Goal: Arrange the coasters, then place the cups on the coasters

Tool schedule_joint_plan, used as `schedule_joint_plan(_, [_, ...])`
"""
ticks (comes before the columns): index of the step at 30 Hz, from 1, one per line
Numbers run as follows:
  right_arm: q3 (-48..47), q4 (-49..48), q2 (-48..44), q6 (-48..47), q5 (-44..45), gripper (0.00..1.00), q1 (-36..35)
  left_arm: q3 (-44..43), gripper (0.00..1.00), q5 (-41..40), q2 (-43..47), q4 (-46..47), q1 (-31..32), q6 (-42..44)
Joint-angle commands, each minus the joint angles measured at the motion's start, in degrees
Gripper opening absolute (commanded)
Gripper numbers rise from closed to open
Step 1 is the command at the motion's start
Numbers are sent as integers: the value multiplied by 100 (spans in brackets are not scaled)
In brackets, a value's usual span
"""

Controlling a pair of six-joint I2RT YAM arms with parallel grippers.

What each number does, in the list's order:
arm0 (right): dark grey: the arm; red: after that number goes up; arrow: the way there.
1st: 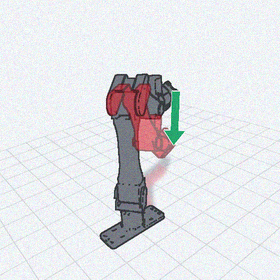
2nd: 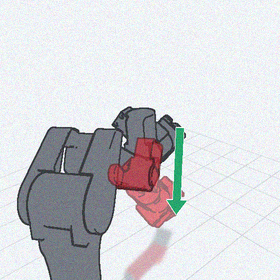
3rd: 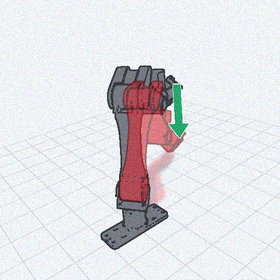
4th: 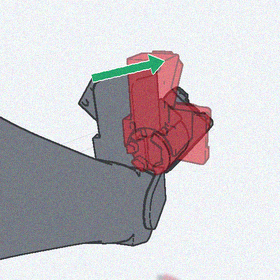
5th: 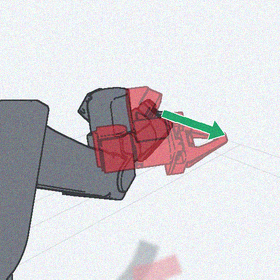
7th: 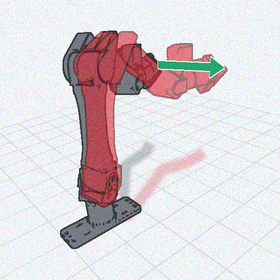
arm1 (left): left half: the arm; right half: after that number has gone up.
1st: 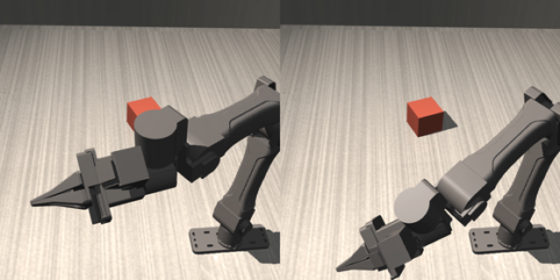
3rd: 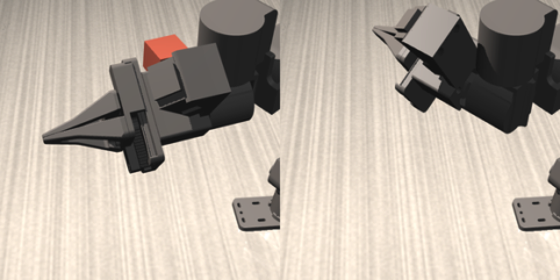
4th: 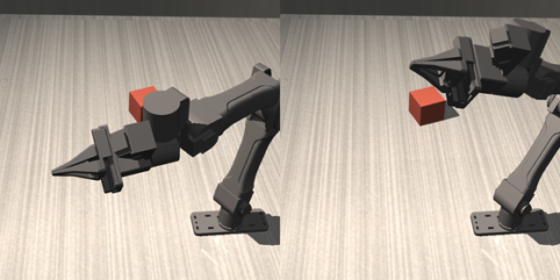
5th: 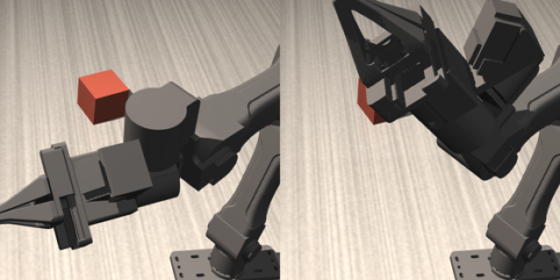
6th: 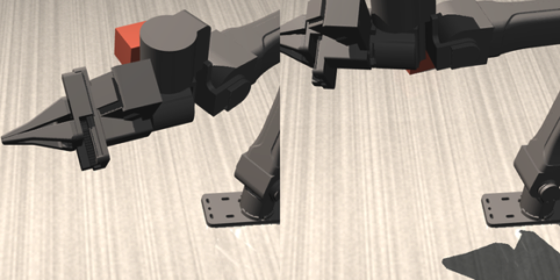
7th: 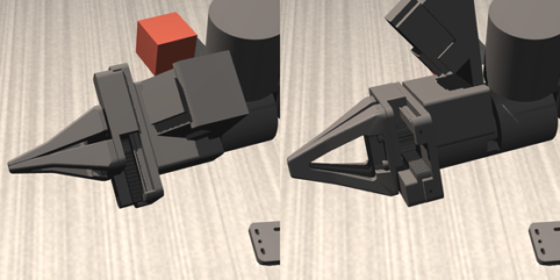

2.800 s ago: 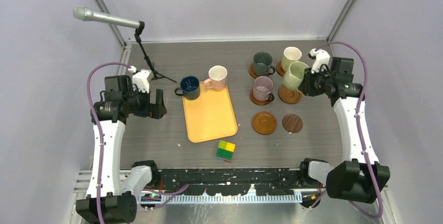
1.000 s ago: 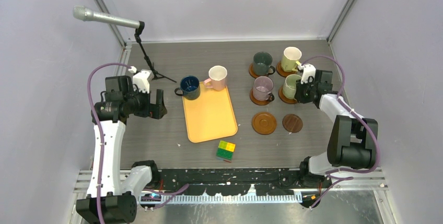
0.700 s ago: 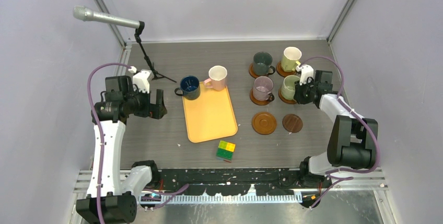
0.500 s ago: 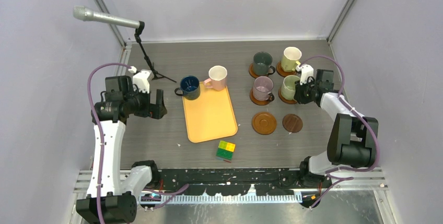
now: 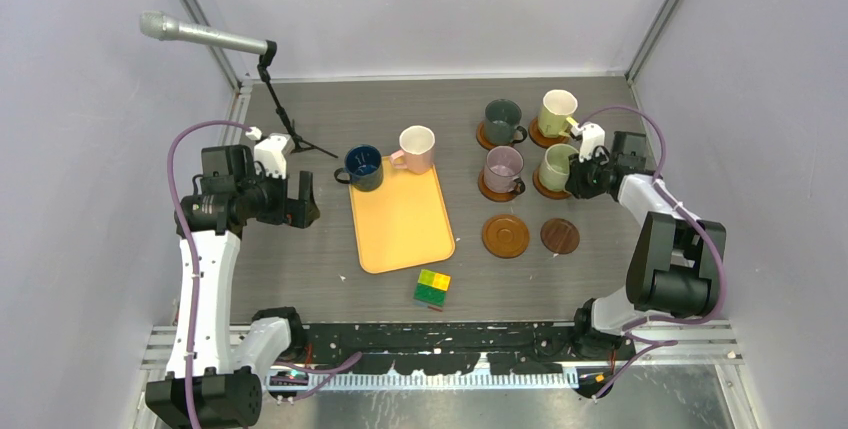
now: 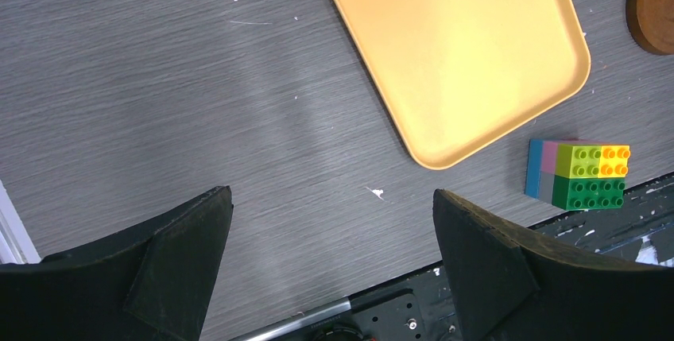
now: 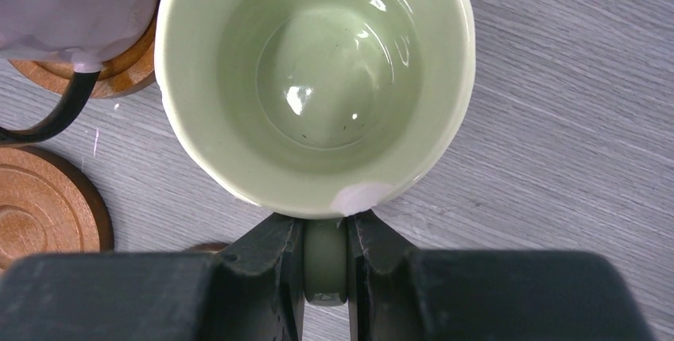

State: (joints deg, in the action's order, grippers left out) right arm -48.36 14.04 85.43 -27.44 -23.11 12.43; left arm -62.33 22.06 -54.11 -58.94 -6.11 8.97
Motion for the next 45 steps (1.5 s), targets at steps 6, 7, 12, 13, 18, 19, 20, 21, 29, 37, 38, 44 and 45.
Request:
schedule_joint_plan(6, [-381, 363, 34, -302, -333, 18, 175, -26, 100, 52, -43, 127, 5, -91])
schedule_joint_plan(7, [-396, 410, 36, -332, -338, 22, 173, -25, 100, 46, -39, 128, 10, -97])
schedule_joint_plan(12, [-429, 478, 13, -365, -335, 47, 174, -24, 100, 60, -91, 66, 13, 53])
schedule_joint_plan(13, [-434, 502, 2, -378, -339, 48, 173, -43, 100, 88, -132, 32, 12, 116])
schedule_joint_plan(18, [-590, 860, -50, -525, -380, 57, 175, -169, 100, 225, -444, -185, 6, 654])
schedule_joint_plan(19, [-640, 988, -90, -589, -397, 59, 184, -235, 100, 253, -531, -214, 9, 763])
schedule_joint_plan(20, [-697, 1140, -129, -648, -419, 62, 186, -308, 100, 296, -629, -260, 11, 896])
schedule_joint_plan(21, [-746, 1274, -179, -725, -432, 64, 182, -406, 100, 353, -753, -299, 6, 1011])
schedule_joint_plan(29, [-1184, 2073, -627, -740, -549, 76, 199, -1210, 100, 647, -2092, 52, 206, 1500])
schedule_joint_plan(37, [-1798, 2630, -828, -116, -978, 77, 200, -1642, 100, 293, -3349, 1076, 830, 1542])
schedule_joint_plan(38, [-1877, 2727, -846, -26, -1104, 77, 201, -1675, 100, 264, -3541, 1188, 866, 1572])
schedule_joint_plan(44, [-2185, 3013, -926, 433, -1567, 77, 161, -1791, 98, 229, -4365, 1583, 1050, 1806])
schedule_joint_plan(45, [-2213, 3027, -944, 473, -1600, 77, 146, -1793, 98, 208, -4472, 1636, 1077, 1832])
